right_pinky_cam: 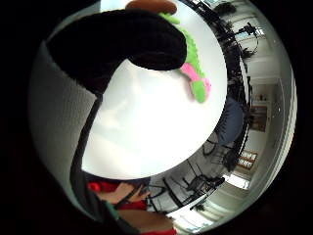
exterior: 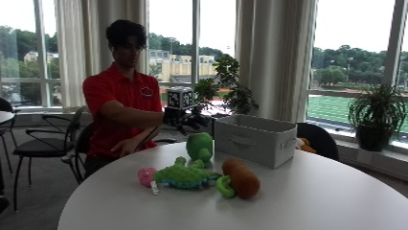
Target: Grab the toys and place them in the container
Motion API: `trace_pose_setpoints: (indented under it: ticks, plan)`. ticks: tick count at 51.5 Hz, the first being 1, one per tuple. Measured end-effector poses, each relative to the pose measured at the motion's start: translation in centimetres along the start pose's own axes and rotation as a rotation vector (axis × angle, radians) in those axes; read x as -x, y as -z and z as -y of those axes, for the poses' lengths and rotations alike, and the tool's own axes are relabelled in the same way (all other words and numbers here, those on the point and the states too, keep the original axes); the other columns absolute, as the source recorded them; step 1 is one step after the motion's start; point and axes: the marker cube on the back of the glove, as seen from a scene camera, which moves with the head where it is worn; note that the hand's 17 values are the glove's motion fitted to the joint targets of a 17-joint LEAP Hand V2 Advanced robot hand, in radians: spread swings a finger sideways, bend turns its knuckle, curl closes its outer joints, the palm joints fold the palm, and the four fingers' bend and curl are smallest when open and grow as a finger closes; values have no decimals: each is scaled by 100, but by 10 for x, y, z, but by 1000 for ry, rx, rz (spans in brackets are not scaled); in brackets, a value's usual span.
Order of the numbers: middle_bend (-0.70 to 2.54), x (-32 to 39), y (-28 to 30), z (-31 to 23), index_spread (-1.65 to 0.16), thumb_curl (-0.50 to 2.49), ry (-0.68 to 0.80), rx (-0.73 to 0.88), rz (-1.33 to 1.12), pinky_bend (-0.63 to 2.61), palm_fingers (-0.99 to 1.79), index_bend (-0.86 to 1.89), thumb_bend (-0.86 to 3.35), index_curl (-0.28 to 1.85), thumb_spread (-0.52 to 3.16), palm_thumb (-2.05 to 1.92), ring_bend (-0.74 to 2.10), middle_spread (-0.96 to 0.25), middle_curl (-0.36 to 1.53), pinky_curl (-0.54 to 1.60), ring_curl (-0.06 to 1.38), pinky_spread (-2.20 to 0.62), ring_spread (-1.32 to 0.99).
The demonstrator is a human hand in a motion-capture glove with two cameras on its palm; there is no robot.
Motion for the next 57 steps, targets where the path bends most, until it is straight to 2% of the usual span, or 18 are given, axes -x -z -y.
trace_pose_setpoints:
  ticks: [2, 10, 18, 42, 49, 57]
  plan:
    - [17, 7, -1, 0, -36, 17, 53, 17, -6, 93, -6, 11, -4, 22, 106, -4, 30, -12, 24, 38, 22, 6, -11]
    - [17, 15, -2, 21, -35, 21, 77, 36, -26, 102, -8, 11, -3, 20, 105, -2, 31, -12, 25, 40, 23, 6, -10]
    - [20, 19, -11, 35, -36, 24, 61, 76, -36, 111, -1, 10, -3, 18, 104, -1, 37, -12, 28, 41, 25, 5, -11]
    - [16, 34, -35, 45, -37, 28, -21, 146, -25, 128, -8, 12, -3, 18, 103, -2, 33, -9, 31, 42, 26, 9, 0]
    - [15, 20, -56, 55, -36, 30, -26, 277, -142, 139, -13, 6, -2, 15, 104, 1, 36, -6, 29, 43, 28, 7, 2]
    - [19, 20, -66, 58, -37, 32, 37, 307, -270, 143, -6, 9, 1, 13, 108, 11, 40, -7, 30, 43, 29, 0, 1]
